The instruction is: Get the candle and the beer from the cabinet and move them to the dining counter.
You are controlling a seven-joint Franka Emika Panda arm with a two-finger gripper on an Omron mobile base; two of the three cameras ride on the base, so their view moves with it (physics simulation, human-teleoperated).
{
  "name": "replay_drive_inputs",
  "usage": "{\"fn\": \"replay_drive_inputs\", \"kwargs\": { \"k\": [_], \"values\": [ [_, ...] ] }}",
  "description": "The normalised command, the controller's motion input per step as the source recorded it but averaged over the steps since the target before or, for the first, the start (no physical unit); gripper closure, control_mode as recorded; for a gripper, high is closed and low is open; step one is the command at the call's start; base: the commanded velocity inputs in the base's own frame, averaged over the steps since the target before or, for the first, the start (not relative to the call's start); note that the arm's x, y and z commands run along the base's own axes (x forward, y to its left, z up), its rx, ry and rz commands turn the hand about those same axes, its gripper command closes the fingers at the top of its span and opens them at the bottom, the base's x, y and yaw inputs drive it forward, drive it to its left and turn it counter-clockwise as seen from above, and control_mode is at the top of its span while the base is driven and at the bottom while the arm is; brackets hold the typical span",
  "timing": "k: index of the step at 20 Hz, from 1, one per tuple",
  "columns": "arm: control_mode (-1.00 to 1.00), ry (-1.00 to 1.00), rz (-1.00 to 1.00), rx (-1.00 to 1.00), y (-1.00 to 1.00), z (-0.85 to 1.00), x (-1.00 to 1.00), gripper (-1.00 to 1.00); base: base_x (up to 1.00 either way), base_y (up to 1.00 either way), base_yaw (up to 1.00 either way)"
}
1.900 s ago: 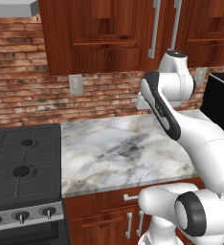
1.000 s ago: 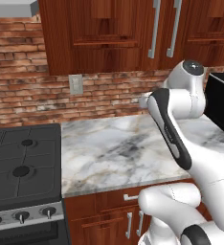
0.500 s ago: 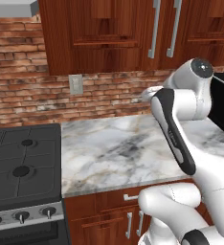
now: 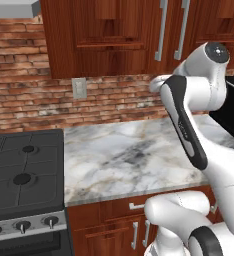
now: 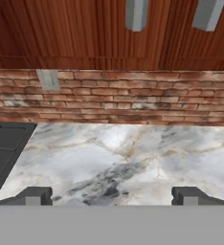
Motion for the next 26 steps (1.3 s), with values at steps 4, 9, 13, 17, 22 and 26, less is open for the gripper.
{"fn": "replay_drive_inputs", "kwargs": {
  "k": [4,9,13,17,22,26],
  "values": [
    [-1.0,-0.04,0.0,0.0,0.0,0.41,0.0,-1.0,0.0,0.0,0.0],
    [-1.0,-0.05,0.0,0.0,0.0,0.29,0.0,-1.0,0.0,0.0,0.0],
    [-1.0,0.0,0.0,0.02,0.0,0.29,0.0,-1.0,0.0,0.0,0.0],
    [-1.0,0.0,0.0,0.05,0.0,0.33,0.02,-1.0,0.0,0.0,0.0],
    [-1.0,0.0,0.0,0.02,0.0,0.28,0.09,-1.0,0.0,0.0,0.0],
    [-1.0,-0.04,0.02,0.0,-0.02,0.15,0.18,-1.0,0.0,0.0,0.0]
  ]
}}
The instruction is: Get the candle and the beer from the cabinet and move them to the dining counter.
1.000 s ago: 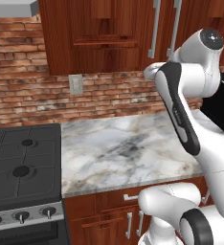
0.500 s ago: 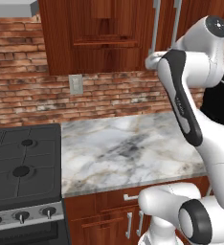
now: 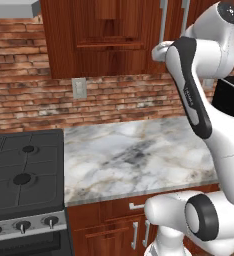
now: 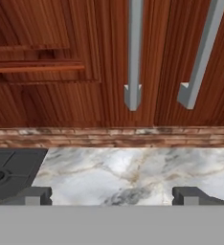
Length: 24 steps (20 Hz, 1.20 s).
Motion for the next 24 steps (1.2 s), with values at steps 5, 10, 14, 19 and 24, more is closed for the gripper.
{"fn": "replay_drive_inputs", "kwargs": {
  "k": [5,10,14,19,24],
  "values": [
    [-1.0,-0.11,0.0,0.0,-0.01,0.04,0.23,-1.0,0.0,0.0,0.0],
    [-1.0,-0.16,0.0,0.0,-0.01,-0.02,0.19,-1.0,0.0,0.0,0.0],
    [-1.0,-0.15,0.0,0.0,0.0,-0.02,0.18,-1.0,0.0,0.0,0.0],
    [-1.0,-0.09,0.0,0.0,-0.03,0.09,0.24,-1.0,0.0,0.0,0.0],
    [-1.0,-0.12,0.0,0.0,-0.07,0.2,0.2,-1.0,0.0,0.0,0.0]
  ]
}}
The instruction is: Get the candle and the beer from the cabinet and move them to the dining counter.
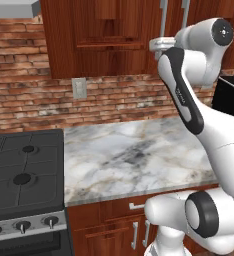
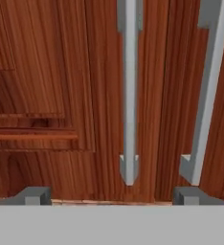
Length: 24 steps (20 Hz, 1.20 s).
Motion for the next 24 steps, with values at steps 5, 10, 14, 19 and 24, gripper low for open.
{"fn": "replay_drive_inputs", "kwargs": {
  "k": [5,10,14,19,24],
  "values": [
    [-1.0,-0.21,0.0,0.0,-0.05,0.19,0.16,-1.0,0.0,0.0,0.0],
    [-1.0,-0.08,0.0,0.0,-0.06,0.13,0.28,-1.0,0.0,0.0,0.0],
    [-1.0,-0.02,0.0,0.0,-0.01,0.07,0.36,-1.0,0.0,0.0,0.0],
    [-1.0,-0.04,0.0,0.0,0.0,0.05,0.39,-1.0,0.0,0.0,0.0],
    [-1.0,-0.02,0.0,0.0,0.0,0.05,0.41,-1.0,0.0,0.0,0.0]
  ]
}}
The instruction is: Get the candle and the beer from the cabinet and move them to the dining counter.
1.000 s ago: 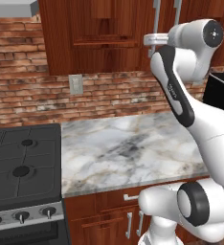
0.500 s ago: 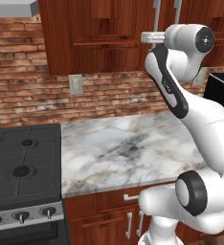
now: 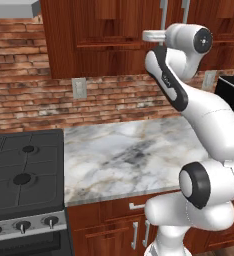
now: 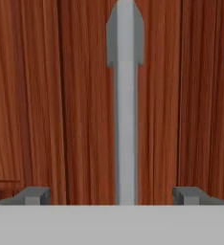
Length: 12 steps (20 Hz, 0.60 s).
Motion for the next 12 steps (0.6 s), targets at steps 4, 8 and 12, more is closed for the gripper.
{"fn": "replay_drive_inputs", "kwargs": {
  "k": [4,8,12],
  "values": [
    [-1.0,0.0,0.0,0.0,0.0,0.07,0.47,-1.0,0.0,0.0,0.0],
    [-1.0,0.0,0.0,0.0,-0.01,0.03,0.48,-1.0,0.0,0.0,0.0],
    [-1.0,0.02,0.0,0.0,-0.04,0.0,0.51,-1.0,0.0,0.0,0.0]
  ]
}}
